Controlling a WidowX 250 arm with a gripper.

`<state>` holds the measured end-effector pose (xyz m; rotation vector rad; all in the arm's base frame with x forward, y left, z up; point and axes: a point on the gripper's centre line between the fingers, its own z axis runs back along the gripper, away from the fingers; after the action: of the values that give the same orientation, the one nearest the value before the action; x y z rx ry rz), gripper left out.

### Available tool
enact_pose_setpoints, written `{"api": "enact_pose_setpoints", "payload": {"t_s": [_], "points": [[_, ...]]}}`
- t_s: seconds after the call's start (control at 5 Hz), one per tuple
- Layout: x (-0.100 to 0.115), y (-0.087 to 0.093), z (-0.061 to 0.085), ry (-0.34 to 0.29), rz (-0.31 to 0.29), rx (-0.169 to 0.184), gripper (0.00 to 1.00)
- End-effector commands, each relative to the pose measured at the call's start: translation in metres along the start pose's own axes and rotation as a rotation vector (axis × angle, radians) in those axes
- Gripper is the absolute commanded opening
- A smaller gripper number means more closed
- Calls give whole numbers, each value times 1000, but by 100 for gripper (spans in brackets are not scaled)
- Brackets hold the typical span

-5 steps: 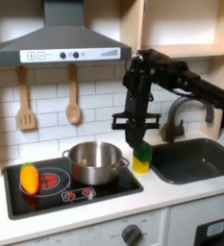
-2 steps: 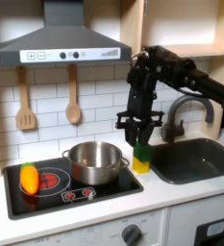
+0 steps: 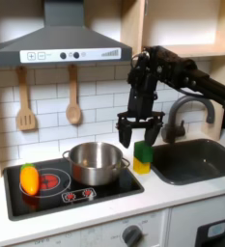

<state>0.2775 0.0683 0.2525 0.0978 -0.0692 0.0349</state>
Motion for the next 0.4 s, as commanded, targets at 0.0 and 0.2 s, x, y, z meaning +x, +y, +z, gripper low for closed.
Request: {"api": "enact_pose_setpoints", "payload": {"t_s": [0.0, 0.2], "points": [[0, 0, 0, 2, 0, 0, 100], [7, 6, -8, -1, -5, -10, 100]]}}
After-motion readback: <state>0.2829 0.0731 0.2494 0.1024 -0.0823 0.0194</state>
